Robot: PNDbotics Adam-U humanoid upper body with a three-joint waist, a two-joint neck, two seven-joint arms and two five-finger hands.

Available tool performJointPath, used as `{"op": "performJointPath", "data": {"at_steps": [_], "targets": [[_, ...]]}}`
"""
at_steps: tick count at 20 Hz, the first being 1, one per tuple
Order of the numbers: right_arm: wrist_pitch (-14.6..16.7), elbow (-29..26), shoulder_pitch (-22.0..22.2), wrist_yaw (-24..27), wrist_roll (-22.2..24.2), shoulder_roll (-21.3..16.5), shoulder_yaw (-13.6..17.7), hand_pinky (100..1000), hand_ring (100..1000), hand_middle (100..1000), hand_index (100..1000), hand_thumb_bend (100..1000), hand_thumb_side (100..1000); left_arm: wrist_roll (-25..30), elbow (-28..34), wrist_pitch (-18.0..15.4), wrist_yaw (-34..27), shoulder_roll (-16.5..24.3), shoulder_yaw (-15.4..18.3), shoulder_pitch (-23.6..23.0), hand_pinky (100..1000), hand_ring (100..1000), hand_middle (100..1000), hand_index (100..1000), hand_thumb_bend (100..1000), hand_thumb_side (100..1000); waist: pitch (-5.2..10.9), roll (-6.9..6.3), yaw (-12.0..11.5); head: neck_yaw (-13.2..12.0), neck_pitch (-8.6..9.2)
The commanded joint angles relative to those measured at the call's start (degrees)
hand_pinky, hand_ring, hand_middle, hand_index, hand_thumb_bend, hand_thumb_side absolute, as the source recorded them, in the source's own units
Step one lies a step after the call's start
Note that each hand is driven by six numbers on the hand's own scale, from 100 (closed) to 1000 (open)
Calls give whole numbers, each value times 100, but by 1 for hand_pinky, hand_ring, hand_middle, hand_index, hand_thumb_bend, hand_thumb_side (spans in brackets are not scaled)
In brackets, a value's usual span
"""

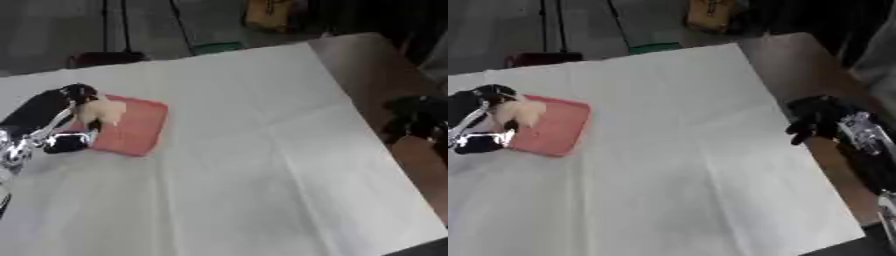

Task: Pick up objects on the table and place them in the box.

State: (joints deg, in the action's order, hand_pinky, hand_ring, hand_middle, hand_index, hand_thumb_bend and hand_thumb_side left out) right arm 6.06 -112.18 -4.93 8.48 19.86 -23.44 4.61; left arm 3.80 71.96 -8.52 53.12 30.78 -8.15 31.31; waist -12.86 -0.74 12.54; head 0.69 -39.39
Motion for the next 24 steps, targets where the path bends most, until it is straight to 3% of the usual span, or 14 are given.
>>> {"op": "performJointPath", "data": {"at_steps": [1, 5, 6, 8, 9, 10, 12, 18, 24], "targets": [[18, -66, -6, -42, -5, -105, 59, 526, 611, 740, 708, 100, 934, -392, -184, 8, 60, 34, 65, 120, 831, 784, 837, 742, 100, 247, 88, 7, 0, 25, -39], [14, -60, -3, -49, -2, -98, 59, 526, 611, 740, 708, 100, 935, -486, -335, -35, 119, 8, 48, 137, 837, 791, 846, 806, 100, 304, 88, -2, 3, 22, -33], [14, -60, -4, -49, -1, -95, 59, 526, 611, 740, 708, 100, 934, -501, -365, -38, 119, -3, 60, 143, 831, 792, 854, 869, 100, 420, 90, -1, 5, 27, -24], [15, -60, 1, -50, -3, -93, 62, 526, 611, 740, 708, 100, 934, -580, -380, -67, 74, -20, 84, 146, 826, 793, 858, 903, 100, 605, 93, 3, 5, 30, -15], [16, -60, 3, -51, -4, -94, 64, 526, 611, 740, 708, 100, 934, -619, -372, -88, 47, -21, 90, 140, 826, 793, 858, 903, 100, 605, 93, 5, 5, 30, -14], [16, -60, 4, -50, -6, -94, 65, 526, 611, 740, 708, 100, 934, -656, -356, -119, 10, -27, 98, 135, 820, 795, 866, 924, 100, 768, 94, 6, 4, 29, -16], [17, -61, 4, -48, -6, -94, 63, 526, 611, 740, 708, 100, 934, -724, -331, -167, -85, -30, 131, 129, 814, 798, 872, 946, 159, 835, 95, 9, -3, 33, -17], [16, -59, 8, -53, -2, -87, 63, 526, 611, 740, 709, 100, 935, -1059, -299, -159, -407, -24, 209, 137, 792, 795, 877, 971, 197, 939, 88, 15, -19, 39, -13], [18, -58, 11, -58, -1, -83, 63, 526, 610, 740, 709, 100, 935, -1181, -311, -152, -556, -28, 223, 142, 781, 792, 877, 971, 169, 980, 86, 19, -19, 45, -18]]}}
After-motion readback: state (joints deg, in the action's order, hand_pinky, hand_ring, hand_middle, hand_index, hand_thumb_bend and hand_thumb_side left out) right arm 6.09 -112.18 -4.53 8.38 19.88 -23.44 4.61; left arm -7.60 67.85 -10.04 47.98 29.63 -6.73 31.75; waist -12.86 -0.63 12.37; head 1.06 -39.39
